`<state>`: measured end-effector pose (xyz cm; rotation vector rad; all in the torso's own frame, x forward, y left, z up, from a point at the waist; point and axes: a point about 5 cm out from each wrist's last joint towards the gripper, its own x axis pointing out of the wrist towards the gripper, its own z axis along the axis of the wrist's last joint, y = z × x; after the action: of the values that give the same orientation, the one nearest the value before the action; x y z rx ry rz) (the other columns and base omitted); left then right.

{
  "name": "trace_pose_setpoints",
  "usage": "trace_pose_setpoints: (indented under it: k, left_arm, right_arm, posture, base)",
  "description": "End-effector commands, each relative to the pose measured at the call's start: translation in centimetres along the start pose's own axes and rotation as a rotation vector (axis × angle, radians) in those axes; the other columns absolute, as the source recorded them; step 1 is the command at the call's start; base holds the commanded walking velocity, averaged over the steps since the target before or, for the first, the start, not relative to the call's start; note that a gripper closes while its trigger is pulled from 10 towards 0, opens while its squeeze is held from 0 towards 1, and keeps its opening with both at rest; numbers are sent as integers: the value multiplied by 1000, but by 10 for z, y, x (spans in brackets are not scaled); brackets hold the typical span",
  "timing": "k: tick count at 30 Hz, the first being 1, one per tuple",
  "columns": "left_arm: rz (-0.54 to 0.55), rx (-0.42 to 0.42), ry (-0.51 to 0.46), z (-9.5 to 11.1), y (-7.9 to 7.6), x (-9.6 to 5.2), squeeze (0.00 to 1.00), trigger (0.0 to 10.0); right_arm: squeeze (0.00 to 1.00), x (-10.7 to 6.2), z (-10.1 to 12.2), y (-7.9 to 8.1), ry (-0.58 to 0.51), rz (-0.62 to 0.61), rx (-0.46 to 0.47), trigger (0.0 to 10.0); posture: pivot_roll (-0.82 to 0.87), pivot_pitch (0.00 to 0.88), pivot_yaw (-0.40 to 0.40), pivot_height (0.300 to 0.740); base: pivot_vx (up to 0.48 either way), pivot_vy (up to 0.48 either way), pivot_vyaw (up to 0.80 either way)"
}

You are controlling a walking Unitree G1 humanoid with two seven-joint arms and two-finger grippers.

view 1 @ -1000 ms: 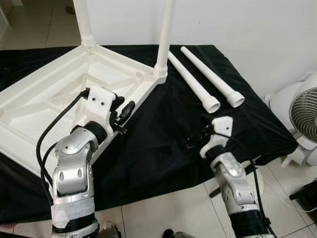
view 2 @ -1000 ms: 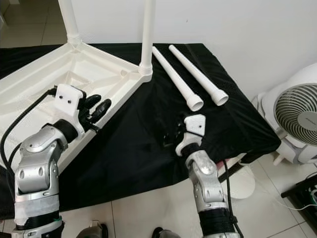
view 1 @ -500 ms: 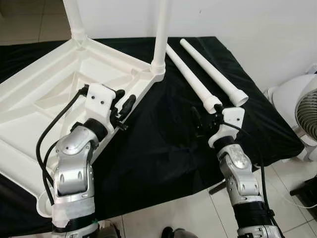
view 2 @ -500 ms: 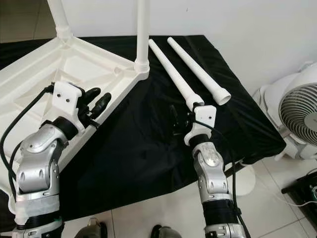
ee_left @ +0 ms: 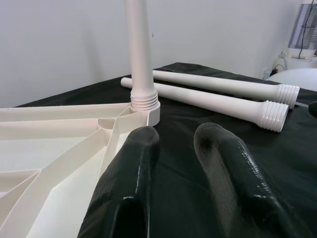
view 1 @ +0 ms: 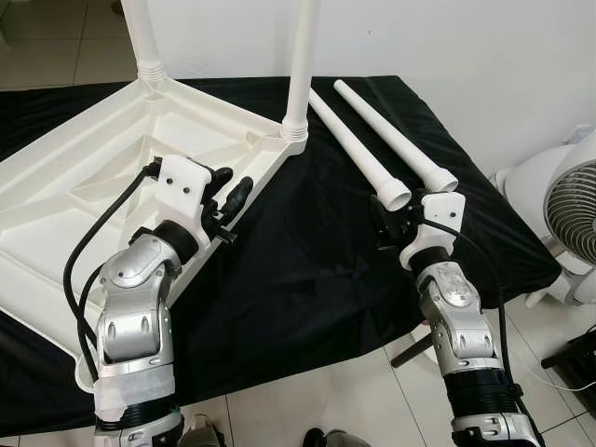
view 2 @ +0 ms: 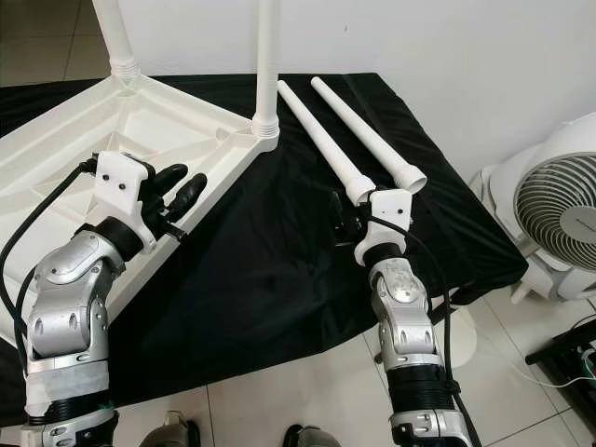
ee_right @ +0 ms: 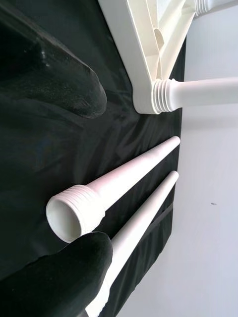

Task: Building children table

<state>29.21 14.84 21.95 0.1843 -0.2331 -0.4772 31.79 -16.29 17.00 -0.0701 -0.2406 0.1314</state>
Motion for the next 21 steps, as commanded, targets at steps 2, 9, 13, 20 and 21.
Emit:
trace_pose_setpoints:
  k: [2, 9, 13, 20, 21]
  left_arm:
    - [213, -6, 18, -5, 11, -1, 0, 10000]
    - [202, 14, 30, -7, 10, -1, 0, 10000]
    - [170, 65, 185, -33, 0, -1, 0, 10000]
    - [228, 43, 316, -56, 1, 2, 0, 10000]
    - [250, 43, 315, -55, 4, 3, 0, 10000]
  right_arm:
    - [0, -1, -3, 1, 4, 4, 0, 10000]
    - [0, -1, -3, 1, 7, 9, 4, 10000]
    - [0, -1, -4, 2, 9, 12, 7, 10000]
    - [0, 2, -3, 5, 1, 14, 19, 10000]
    - [0, 2, -2, 5, -1, 15, 20, 10000]
  posture:
    - [91, 87, -88, 740]
    - [94, 85, -86, 740]
    - [96, 81, -85, 740]
    - [101, 65, -81, 740]
    - [101, 65, -81, 740]
  base:
    - [0, 0, 0]
    - [0, 0, 0]
    - [0, 0, 0]
    - [0, 0, 0]
    - [0, 0, 0]
